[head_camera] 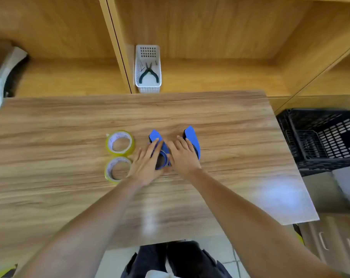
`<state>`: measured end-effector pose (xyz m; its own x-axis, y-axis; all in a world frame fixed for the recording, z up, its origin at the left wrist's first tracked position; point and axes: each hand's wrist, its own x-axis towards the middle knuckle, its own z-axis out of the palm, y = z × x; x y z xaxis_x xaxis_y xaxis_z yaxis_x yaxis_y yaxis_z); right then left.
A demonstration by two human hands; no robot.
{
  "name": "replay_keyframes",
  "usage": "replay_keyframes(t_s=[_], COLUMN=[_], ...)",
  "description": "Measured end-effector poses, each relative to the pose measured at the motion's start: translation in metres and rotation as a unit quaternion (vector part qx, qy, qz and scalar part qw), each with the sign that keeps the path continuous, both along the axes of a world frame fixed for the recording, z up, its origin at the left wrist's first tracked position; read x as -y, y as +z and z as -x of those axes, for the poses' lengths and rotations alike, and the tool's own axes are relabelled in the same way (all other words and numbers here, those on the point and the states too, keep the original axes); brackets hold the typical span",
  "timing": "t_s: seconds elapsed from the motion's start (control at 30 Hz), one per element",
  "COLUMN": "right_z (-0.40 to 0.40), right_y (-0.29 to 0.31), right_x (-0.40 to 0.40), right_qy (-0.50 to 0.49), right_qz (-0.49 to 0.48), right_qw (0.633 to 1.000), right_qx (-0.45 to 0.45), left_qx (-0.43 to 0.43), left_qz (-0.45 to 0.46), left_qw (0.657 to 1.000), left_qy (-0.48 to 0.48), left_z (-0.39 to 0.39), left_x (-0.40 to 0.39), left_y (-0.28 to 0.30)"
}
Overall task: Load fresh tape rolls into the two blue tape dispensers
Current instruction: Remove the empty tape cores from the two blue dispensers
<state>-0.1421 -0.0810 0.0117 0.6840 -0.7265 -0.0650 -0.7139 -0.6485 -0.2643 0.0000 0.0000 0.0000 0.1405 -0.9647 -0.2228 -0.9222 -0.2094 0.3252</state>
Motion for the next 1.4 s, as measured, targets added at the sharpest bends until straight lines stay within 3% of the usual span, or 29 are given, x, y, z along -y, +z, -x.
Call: replay_keyframes(t_s=[0.07, 0.17, 0.37, 0.63, 0.93, 1.07, 1.23, 1.4], right_z=[0.0, 0.001, 0.001, 0.013, 0.006, 0.001, -0.006, -0.007], right_y=[-0.004, -0.015, -0.02, -0.019, -0.002, 0.013, 0.029, 0.027], right_x=[-0.003, -0.009, -0.01, 0.0, 0.011, 0.015, 0.011, -0.002], right_qy=[0.016, 0.03, 0.033, 0.018, 0.005, -0.001, -0.005, -0.009], right_qz=[-0.038, -0.051, -0.042, -0.015, -0.085, -0.119, -0.091, -0.124], right_qw=[0.998, 0.994, 0.992, 0.992, 0.988, 0.989, 0.996, 0.992], right_qx=[-0.045, -0.093, -0.114, -0.123, -0.13, -0.085, 0.003, 0.003], left_qx=[-0.007, -0.036, -0.095, -0.075, -0.017, -0.024, -0.032, -0.007], left_qz=[-0.015, 0.003, -0.03, -0.052, -0.017, 0.035, 0.097, 0.076], left_qw=[1.0, 0.999, 0.992, 0.996, 1.0, 0.999, 0.995, 0.997], left_qy=[-0.025, 0.01, 0.075, 0.022, 0.013, 0.015, 0.009, -0.029], left_z=[-0.002, -0.003, -0.006, -0.021, -0.012, -0.012, -0.016, -0.015], left_x=[-0.006, -0.011, 0.001, 0.0, 0.003, -0.001, -0.027, -0.077], left_y=[-0.006, -0.02, -0.019, -0.007, 0.003, 0.013, 0.021, 0.013])
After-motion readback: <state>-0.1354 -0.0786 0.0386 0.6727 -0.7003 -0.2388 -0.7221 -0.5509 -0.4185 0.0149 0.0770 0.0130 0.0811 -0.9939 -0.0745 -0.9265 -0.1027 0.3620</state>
